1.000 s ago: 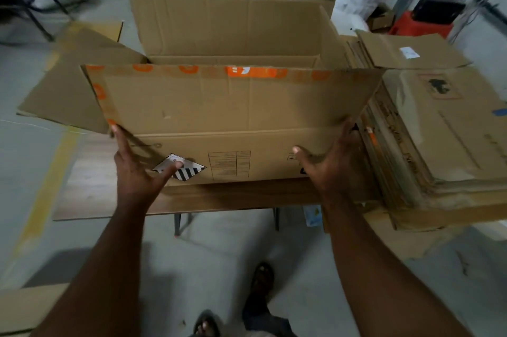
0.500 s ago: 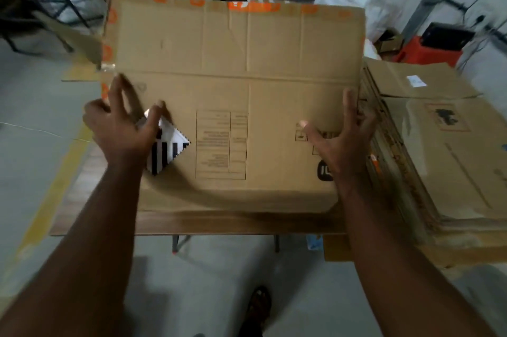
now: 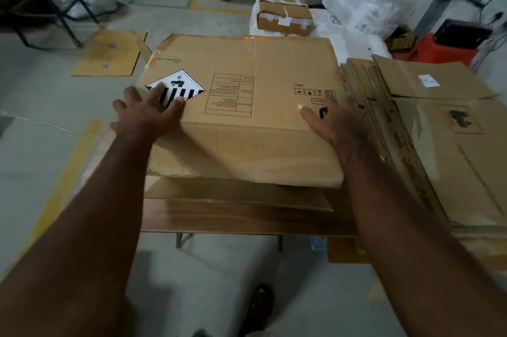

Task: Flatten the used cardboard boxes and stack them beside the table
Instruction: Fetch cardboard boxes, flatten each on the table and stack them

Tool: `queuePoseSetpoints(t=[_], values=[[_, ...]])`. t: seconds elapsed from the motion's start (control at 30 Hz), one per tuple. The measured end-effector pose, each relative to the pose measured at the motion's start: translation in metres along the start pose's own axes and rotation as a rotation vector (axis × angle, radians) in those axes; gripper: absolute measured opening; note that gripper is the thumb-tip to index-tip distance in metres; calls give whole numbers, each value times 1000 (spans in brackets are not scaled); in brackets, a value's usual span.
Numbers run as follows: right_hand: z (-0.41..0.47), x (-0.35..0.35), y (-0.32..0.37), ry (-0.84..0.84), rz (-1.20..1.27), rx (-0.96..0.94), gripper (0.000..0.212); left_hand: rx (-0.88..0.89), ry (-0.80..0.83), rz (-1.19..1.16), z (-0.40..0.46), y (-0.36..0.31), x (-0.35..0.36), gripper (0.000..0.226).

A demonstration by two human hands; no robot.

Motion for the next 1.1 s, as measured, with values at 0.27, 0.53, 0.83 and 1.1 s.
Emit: queuePoseSetpoints(t=[0.27,0.53,0.83,1.1], values=[[-44,7,5,-16,-2,24,96,-69,-6,-50,-25,27,-8,66],[-116,35,106,-100,-286,-485,103,417,-121,104,-95,20,18,106],[-144,117,133,-112,-657,-540,145,603,-290,386,-136,3,73,140],[-171,103,137,-62,-547,-579,128,717,-109,420,-149,14,58,142]])
Point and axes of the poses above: each hand's wrist, its own z-axis towards the middle knuckle, its own x-axis out of the palm, y = z × x, the point moved 8 cm from there along z, towards the middle knuckle, and after that the axes turned 12 degrees about -x, right-handed, at the moved point
